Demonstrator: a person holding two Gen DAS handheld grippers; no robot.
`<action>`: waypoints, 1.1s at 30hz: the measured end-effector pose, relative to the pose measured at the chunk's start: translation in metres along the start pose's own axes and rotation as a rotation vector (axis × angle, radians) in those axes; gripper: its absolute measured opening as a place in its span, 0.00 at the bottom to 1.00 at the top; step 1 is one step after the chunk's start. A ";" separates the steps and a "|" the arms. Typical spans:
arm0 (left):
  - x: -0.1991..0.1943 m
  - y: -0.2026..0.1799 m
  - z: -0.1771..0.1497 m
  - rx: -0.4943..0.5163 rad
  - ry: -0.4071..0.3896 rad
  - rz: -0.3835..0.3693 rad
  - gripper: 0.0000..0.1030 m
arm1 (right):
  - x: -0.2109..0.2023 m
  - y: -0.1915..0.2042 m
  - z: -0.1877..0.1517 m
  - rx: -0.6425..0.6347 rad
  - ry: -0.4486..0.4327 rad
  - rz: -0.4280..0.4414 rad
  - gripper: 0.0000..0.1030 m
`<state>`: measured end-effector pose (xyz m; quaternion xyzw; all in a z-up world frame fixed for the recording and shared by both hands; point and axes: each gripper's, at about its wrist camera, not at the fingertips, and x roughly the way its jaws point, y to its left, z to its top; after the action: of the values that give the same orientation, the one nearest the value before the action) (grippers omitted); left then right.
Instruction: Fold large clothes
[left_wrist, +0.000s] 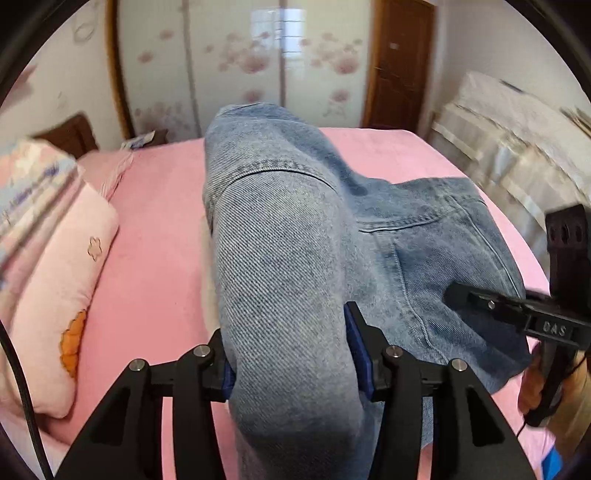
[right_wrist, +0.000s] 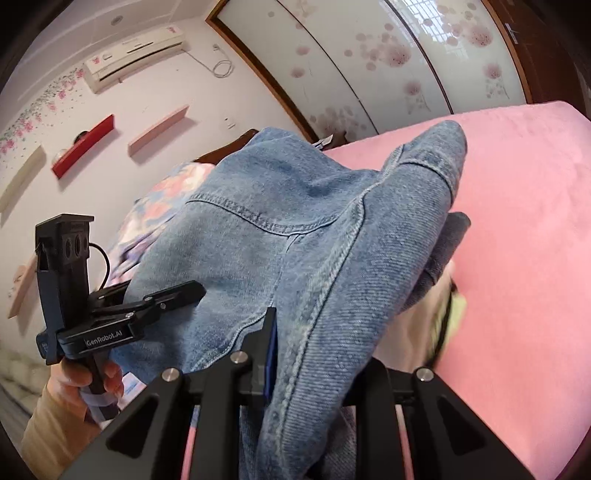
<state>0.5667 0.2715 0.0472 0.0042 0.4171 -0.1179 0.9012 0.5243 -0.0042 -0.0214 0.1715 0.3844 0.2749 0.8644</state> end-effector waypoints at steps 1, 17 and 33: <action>0.019 0.007 0.000 -0.014 0.009 0.017 0.52 | 0.022 -0.010 0.005 0.005 0.008 -0.011 0.19; 0.081 0.035 -0.036 -0.187 -0.049 0.192 0.86 | 0.060 -0.061 -0.028 -0.093 0.169 -0.327 0.59; -0.153 -0.101 -0.107 -0.144 0.002 0.219 0.94 | -0.169 0.064 -0.085 -0.055 0.179 -0.379 0.82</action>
<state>0.3689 0.2171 0.1015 -0.0149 0.4223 0.0116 0.9062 0.3440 -0.0492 0.0523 0.0472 0.4775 0.1321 0.8674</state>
